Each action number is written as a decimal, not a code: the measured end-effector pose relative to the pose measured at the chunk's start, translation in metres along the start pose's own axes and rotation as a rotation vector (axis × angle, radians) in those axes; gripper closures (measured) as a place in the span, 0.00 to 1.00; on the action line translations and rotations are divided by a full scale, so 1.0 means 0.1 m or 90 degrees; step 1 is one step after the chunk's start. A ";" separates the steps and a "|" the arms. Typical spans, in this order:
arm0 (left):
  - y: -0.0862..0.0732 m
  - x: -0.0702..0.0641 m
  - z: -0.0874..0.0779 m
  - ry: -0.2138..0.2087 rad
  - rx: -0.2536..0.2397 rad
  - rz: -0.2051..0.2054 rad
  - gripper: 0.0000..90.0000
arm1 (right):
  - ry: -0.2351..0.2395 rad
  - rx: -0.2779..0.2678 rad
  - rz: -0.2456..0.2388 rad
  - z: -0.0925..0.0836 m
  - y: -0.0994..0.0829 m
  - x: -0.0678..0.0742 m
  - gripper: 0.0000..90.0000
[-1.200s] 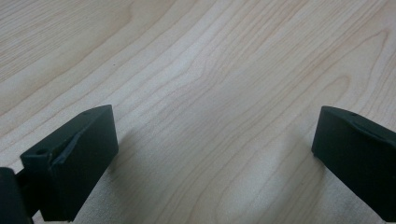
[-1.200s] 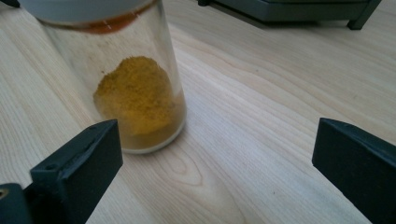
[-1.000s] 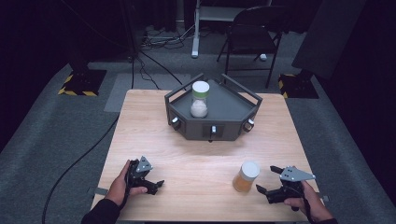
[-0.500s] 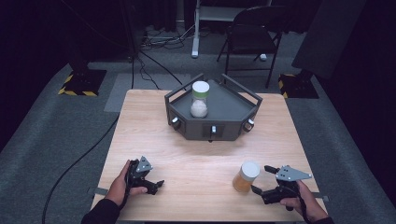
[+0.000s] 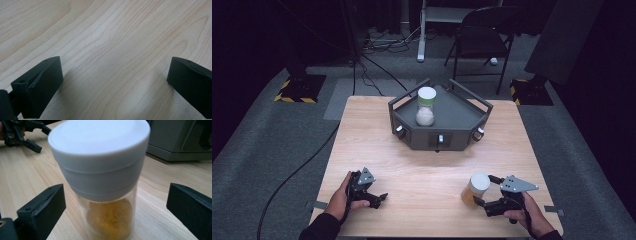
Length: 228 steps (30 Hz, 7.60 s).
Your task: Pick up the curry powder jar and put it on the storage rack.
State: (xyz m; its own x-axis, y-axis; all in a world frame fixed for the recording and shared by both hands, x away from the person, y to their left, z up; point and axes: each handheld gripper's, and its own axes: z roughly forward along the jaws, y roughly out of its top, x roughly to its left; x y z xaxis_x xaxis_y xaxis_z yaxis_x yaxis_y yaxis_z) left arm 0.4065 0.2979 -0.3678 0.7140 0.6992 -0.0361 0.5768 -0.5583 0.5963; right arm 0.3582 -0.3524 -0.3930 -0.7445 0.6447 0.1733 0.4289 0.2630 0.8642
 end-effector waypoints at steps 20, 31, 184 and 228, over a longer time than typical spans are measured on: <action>0.00 0.00 0.00 0.000 0.000 0.000 0.00 | -0.023 -0.064 0.020 0.14 -0.10 0.17 0.31; 0.00 0.00 0.00 -0.001 0.000 0.000 0.00 | -0.034 -0.082 -0.011 0.14 -0.13 0.22 0.37; 0.00 0.01 0.00 -0.003 0.001 0.004 0.00 | -0.281 -0.139 0.060 1.50 1.83 -0.10 0.36; 0.01 0.02 0.00 -0.003 0.001 0.003 0.00 | -0.339 -0.119 -0.018 1.39 1.69 0.13 0.11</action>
State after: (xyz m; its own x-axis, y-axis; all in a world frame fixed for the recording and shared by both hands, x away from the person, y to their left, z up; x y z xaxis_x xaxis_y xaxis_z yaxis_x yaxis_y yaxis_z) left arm 0.4083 0.2982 -0.3677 0.7192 0.6938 -0.0374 0.5738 -0.5628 0.5950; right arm 0.4921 -0.2002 -0.3103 -0.3735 0.9248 -0.0718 0.2783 0.1855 0.9424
